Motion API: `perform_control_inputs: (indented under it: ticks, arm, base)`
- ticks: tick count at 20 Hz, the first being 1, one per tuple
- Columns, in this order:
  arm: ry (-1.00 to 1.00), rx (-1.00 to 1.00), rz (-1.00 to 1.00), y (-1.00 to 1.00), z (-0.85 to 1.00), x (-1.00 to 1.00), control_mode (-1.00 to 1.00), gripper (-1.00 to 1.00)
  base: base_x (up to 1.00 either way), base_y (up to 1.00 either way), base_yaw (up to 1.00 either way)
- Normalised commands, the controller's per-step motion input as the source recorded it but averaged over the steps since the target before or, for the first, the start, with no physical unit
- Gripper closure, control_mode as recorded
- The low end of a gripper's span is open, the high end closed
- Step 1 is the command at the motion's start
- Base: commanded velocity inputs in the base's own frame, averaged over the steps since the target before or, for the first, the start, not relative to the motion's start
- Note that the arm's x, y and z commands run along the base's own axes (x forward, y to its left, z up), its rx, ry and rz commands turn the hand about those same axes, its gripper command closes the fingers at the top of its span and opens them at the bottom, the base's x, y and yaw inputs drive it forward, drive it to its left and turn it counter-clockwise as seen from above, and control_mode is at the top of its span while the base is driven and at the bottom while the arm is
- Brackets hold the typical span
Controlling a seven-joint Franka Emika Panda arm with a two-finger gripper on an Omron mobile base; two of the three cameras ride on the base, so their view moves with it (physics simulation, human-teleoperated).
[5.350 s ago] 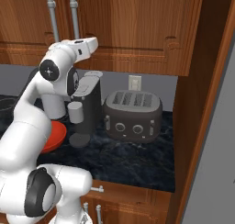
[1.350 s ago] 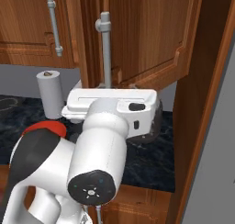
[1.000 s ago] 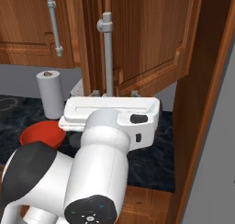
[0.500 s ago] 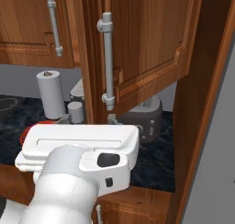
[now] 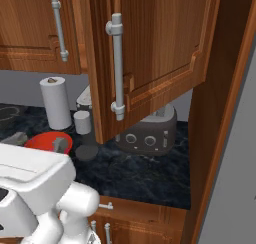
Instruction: Open the cabinet. Pick the apple and tangerine from the cabinet and place them into the bowl. Then close the cabinet.
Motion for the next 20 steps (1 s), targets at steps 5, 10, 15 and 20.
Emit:
perform_control_inputs:
  ticks: [5,10,15,20]
  arm:
    - [-0.07,-0.02,-0.62,0.49,-0.01,0.03,-1.00,-1.00]
    - [0.00,0.00,-0.38,0.06,0.00,0.36,-1.00,-1.00]
    - [0.00,0.00,-0.14,0.00,-0.01,0.71,-1.00,-1.00]
    - [0.00,0.00,-0.13,0.00,-0.13,0.87,-1.00,-1.00]
  base:
    - [0.00,0.00,0.00]
    - [0.00,0.00,0.00]
    - [0.00,0.00,0.00]
    - [0.00,0.00,0.00]
